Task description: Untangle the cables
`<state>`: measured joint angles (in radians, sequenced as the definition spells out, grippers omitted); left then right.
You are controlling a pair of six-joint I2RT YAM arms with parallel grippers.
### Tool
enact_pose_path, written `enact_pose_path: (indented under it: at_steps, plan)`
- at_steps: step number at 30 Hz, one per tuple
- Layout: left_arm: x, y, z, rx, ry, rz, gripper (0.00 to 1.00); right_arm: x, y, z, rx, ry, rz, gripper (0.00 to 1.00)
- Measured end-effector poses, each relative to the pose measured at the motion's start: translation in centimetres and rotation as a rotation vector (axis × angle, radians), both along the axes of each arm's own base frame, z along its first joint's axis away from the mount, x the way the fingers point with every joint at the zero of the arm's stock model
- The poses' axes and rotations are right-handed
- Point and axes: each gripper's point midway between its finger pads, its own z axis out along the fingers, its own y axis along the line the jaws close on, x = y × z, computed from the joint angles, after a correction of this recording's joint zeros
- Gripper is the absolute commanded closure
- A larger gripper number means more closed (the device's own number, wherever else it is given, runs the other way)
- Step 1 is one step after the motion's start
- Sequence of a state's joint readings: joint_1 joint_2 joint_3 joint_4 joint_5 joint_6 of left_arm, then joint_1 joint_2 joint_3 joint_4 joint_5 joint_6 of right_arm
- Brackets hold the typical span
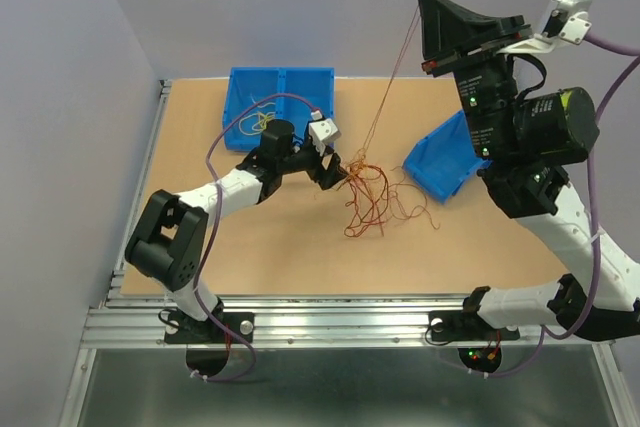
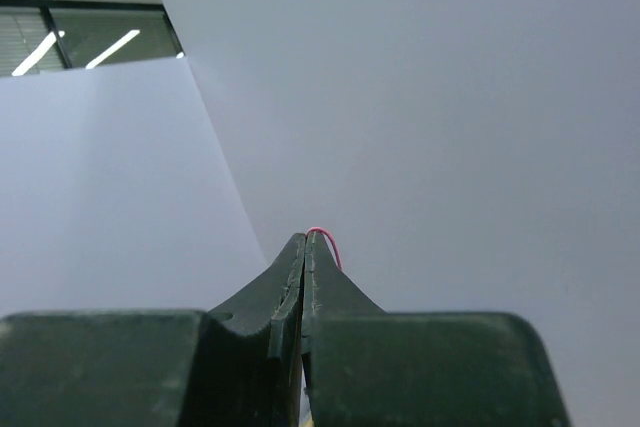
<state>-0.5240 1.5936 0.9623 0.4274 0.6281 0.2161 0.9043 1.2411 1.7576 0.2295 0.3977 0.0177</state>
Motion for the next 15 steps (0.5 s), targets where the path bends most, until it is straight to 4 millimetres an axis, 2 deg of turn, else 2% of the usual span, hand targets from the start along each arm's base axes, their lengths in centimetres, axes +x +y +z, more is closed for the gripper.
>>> enact_pose_path:
  at_steps: [5, 7, 9, 12, 13, 15]
  plan:
    - [0.4, 0.1, -3.7, 0.055, 0.081, 0.019, 0.11, -1.6, -2.1, 3.2, 0.072, -0.072, -0.013, 0.99]
    - [0.5, 0.4, -3.7, 0.057, 0.079, 0.032, 0.1, -2.5, -3.2, 3.9, 0.095, -0.093, -0.011, 0.99]
    - [0.7, 0.5, -2.7, 0.044, 0.054, 0.044, 0.11, -3.4, -4.3, 3.8, 0.113, -0.111, -0.012, 0.99]
    - [0.8, 0.8, -1.2, 0.03, 0.015, 0.056, 0.26, -4.6, -6.5, 3.6, 0.152, -0.14, -0.042, 0.99]
    - [0.9, 0.8, -0.9, 0.029, 0.007, 0.064, 0.39, -4.8, -7.3, 3.6, 0.168, -0.15, -0.064, 0.99]
    - [1.4, 1.1, -1.0, 0.039, 0.005, 0.088, 0.56, -5.0, -8.5, 3.9, 0.197, -0.161, -0.103, 0.99]
